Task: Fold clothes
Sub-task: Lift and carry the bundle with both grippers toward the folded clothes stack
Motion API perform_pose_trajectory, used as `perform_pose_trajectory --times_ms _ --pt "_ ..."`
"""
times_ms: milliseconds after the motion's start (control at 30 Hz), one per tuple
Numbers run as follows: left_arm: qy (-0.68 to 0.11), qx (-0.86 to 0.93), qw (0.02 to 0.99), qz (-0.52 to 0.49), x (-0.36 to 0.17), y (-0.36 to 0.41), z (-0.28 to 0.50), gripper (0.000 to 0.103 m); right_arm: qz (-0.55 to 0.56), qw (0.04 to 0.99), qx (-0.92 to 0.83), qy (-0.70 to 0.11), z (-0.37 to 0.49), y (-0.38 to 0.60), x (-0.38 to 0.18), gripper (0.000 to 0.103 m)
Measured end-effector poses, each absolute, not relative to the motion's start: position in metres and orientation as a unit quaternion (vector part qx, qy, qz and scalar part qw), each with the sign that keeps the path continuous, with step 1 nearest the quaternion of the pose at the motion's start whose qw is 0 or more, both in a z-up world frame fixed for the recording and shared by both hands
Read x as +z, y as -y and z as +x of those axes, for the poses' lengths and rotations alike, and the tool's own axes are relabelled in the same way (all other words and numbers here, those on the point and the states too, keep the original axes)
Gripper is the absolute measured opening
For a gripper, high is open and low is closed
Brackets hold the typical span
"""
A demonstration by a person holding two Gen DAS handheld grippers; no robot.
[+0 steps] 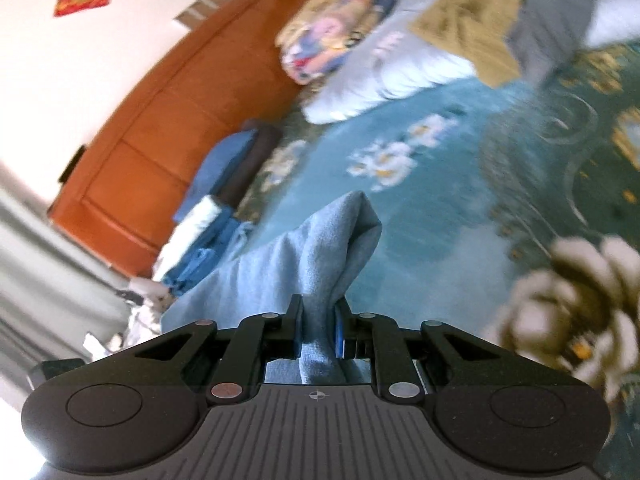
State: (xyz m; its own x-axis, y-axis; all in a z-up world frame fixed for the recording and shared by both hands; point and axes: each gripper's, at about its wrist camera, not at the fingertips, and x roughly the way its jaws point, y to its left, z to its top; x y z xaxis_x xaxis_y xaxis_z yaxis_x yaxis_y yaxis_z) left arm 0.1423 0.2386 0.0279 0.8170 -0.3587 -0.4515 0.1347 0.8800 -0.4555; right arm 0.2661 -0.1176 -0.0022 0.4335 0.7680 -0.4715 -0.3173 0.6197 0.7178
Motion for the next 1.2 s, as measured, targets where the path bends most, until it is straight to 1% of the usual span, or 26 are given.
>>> perform_pose_trajectory --times_ms 267,567,833,1200 --pt "-0.232 -0.073 0.951 -0.191 0.072 -0.257 0.118 0.013 0.231 0.802 0.394 -0.384 0.282 0.072 0.049 0.013" --pt "-0.207 -0.025 0.956 -0.206 0.093 -0.311 0.104 0.014 0.175 0.793 0.451 -0.371 0.305 -0.004 0.098 0.013" --pt "-0.198 0.017 0.957 -0.211 0.104 -0.378 0.112 0.014 0.131 0.771 0.493 -0.382 0.344 -0.098 0.113 0.013" --pt "-0.2 0.08 0.952 -0.218 0.106 -0.473 0.143 0.014 0.088 0.742 0.537 -0.391 0.394 -0.221 0.109 0.013"
